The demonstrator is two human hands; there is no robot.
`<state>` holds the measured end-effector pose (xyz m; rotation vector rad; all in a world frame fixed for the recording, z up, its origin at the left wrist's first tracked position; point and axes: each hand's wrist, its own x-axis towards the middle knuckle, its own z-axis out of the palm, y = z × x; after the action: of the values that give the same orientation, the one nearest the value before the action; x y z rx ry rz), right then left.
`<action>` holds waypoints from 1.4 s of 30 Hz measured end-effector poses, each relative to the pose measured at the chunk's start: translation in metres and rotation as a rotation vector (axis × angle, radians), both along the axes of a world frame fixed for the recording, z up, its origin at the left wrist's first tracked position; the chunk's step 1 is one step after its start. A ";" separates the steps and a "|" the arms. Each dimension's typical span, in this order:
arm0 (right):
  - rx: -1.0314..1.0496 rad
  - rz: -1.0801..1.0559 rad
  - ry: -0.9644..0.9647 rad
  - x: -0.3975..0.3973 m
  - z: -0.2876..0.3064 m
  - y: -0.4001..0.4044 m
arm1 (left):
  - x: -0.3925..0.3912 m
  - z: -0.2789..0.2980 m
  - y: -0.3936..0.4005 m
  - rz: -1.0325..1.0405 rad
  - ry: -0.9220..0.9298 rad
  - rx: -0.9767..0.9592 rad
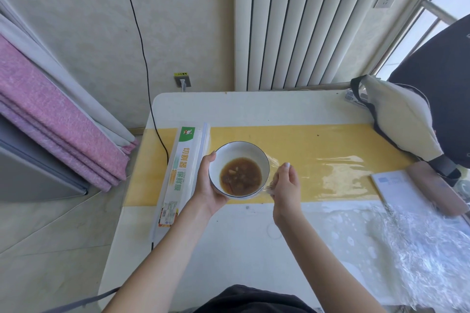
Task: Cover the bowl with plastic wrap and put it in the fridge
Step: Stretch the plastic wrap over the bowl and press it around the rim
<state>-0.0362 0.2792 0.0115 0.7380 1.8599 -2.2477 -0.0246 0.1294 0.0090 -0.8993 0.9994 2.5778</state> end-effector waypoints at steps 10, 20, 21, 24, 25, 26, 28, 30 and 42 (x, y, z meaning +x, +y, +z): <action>-0.167 0.037 -0.203 -0.015 -0.018 -0.014 | -0.002 0.002 0.007 -0.012 0.063 -0.037; -0.271 -0.094 -0.256 -0.015 -0.023 -0.015 | -0.002 0.002 0.016 -0.072 0.055 0.037; -0.308 -0.107 -0.270 -0.015 -0.021 -0.015 | -0.002 0.002 0.017 -0.077 0.058 0.045; -0.382 -0.073 -0.244 -0.012 -0.022 -0.021 | -0.001 0.002 0.018 -0.087 0.062 0.067; -0.399 -0.056 -0.227 -0.012 -0.024 -0.022 | -0.001 0.003 0.020 -0.091 0.065 0.078; -0.418 -0.053 -0.218 -0.012 -0.024 -0.023 | -0.001 0.003 0.021 -0.090 0.065 0.082; -0.552 -0.066 -0.182 -0.013 -0.026 -0.022 | -0.001 0.003 0.022 -0.089 0.063 0.085; -0.657 -0.062 -0.150 -0.013 -0.027 -0.019 | -0.001 0.003 0.023 -0.109 0.070 0.081; -0.823 0.016 -0.164 -0.012 -0.034 -0.025 | 0.003 0.005 0.027 -0.164 0.081 0.117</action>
<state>-0.0478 0.2540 -0.0226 0.6983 0.7279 -2.5173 -0.0214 0.1565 0.0137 -0.6595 0.8915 2.5217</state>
